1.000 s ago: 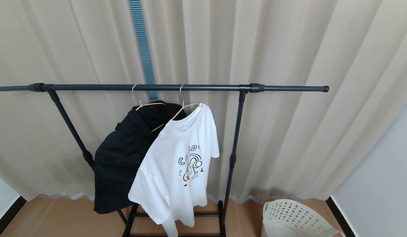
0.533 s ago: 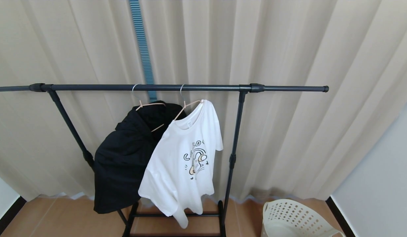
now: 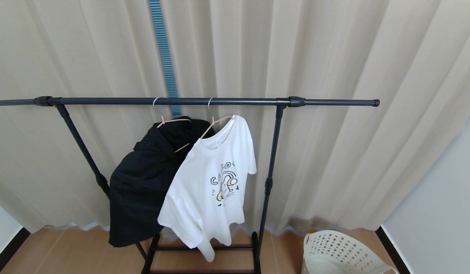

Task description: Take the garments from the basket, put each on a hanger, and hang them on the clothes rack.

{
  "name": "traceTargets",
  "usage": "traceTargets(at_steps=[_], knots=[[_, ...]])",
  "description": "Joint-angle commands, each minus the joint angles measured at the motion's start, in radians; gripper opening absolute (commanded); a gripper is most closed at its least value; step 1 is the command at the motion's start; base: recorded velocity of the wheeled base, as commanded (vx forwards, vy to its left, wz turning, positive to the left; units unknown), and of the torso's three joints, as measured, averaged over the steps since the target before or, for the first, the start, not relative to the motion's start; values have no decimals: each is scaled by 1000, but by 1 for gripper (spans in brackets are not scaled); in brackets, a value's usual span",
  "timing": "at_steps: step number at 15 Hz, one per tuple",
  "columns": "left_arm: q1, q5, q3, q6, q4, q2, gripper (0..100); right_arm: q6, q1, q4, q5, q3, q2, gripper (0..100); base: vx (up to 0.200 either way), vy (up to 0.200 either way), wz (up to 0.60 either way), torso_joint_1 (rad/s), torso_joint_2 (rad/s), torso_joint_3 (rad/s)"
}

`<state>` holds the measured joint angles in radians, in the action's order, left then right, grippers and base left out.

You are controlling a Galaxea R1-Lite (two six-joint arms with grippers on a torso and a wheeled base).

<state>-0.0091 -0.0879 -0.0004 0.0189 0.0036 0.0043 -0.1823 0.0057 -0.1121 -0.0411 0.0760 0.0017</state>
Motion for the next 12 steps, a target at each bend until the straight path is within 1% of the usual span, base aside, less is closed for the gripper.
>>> traceTargets(at_steps=[1, 2, 3, 4, 5, 6, 8, 10, 12], knots=[[0, 0, 0, -1, -1, -4, 100, -49, 0, 0, 7, 2, -2, 100, 0, 0, 0, 0, 0, 0], [0, -1, 0, -1, -1, -4, 100, -49, 2, 0, 9, 4, -2, 100, 0, 0, 0, 0, 0, 0], [0, -1, 0, -1, -1, -4, 100, -34, 0, -4, 38, 2, -2, 100, 0, 0, 0, 0, 0, 0], [0, -1, 0, -1, -1, -4, 100, 17, 0, -4, 24, -1, -2, 100, 0, 0, 0, 0, 0, 0], [0, -1, 0, -1, -1, -4, 100, 138, 0, 2, -13, -27, -2, 100, 0, 0, 0, 0, 0, 0], [0, -1, 0, -1, -2, -4, 100, 224, 0, 37, -22, -45, -2, 100, 0, 0, 0, 0, 0, 0], [0, -1, 0, -1, -1, -4, 100, 218, 0, 46, 32, -47, -2, 100, 0, 0, 0, 0, 0, 0], [0, -1, 0, -1, -2, -4, 100, 190, 0, 51, 38, -48, -2, 100, 0, 0, 0, 0, 0, 0], [0, -1, 0, -1, -1, -4, 100, 188, 0, 51, 36, -48, -2, 100, 0, 0, 0, 0, 0, 0]])
